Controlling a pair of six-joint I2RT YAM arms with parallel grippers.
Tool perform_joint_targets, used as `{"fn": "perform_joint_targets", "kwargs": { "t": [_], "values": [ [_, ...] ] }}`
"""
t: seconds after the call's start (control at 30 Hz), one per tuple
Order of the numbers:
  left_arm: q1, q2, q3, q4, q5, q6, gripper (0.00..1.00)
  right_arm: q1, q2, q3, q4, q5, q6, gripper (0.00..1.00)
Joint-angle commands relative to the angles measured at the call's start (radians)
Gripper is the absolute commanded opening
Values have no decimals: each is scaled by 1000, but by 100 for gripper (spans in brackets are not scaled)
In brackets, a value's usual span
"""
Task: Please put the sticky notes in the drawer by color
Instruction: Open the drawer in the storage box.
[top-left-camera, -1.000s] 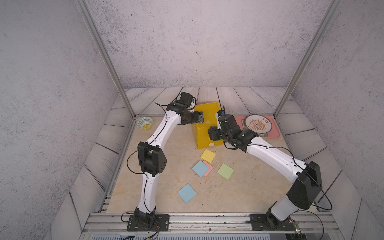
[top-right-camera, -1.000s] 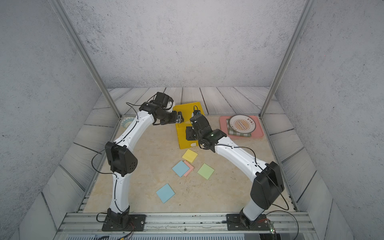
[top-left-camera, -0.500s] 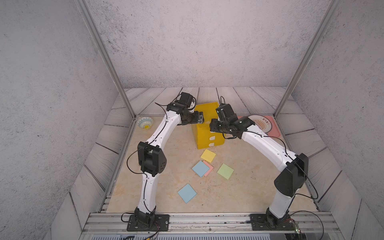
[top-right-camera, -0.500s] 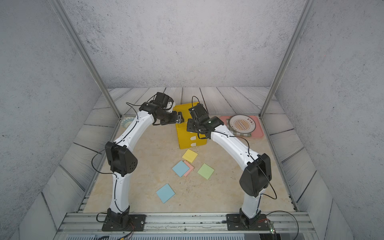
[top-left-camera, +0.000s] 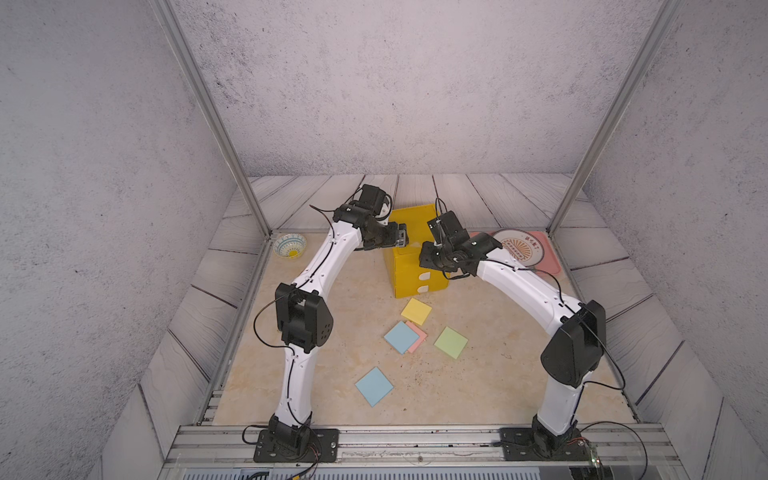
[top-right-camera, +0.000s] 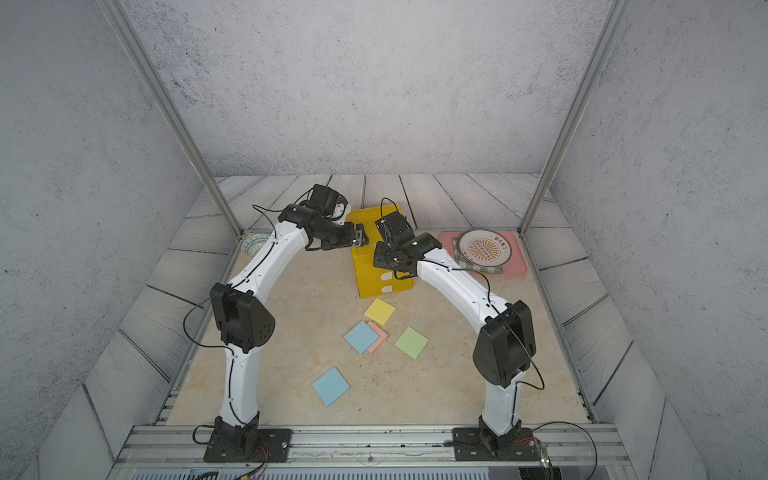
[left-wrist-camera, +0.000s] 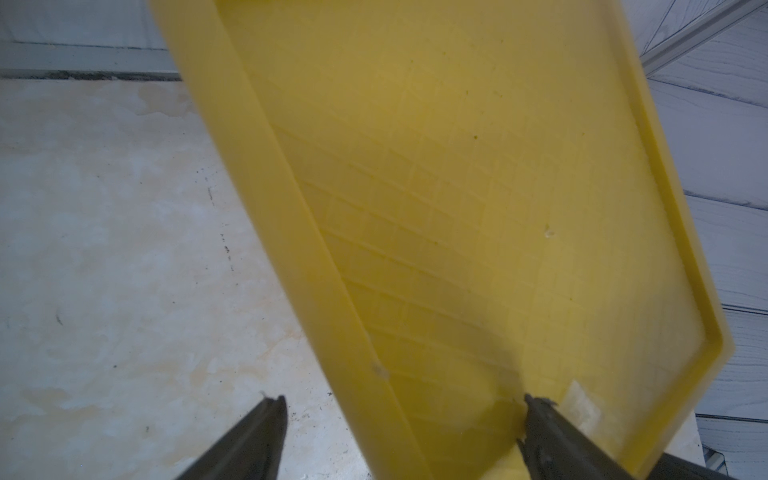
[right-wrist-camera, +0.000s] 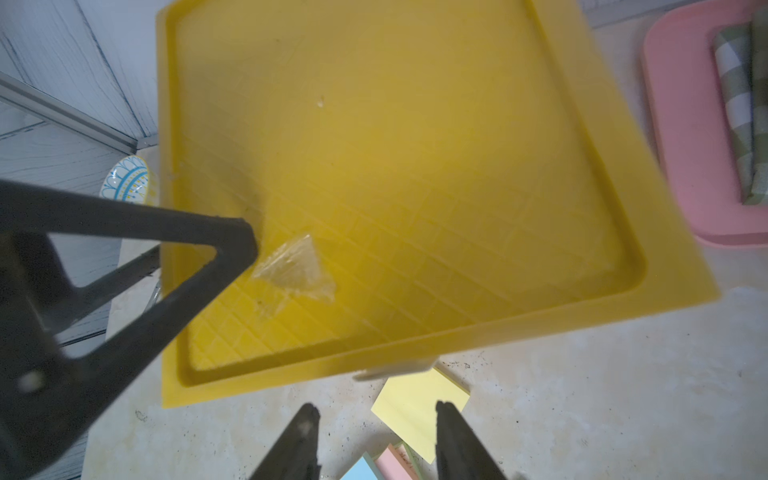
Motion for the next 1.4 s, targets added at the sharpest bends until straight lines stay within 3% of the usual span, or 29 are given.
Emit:
{"fn": "perform_joint_targets", "kwargs": {
  "t": [0.0,0.37,0.7,1.37],
  "values": [
    [1,31,-48,-128,-37,35,92,-10,33,-2,15,16,36,48],
    [1,30,-52,-129,-29,32,92,-11,10,-105,176,57,76,46],
    [1,31,-57,-127,-26,33,93,-11,-40,-172,251,173,79,45],
    [1,23,-65,-130,-39,39,93,-52,-83,-202,232,224,15,37]
  ]
}}
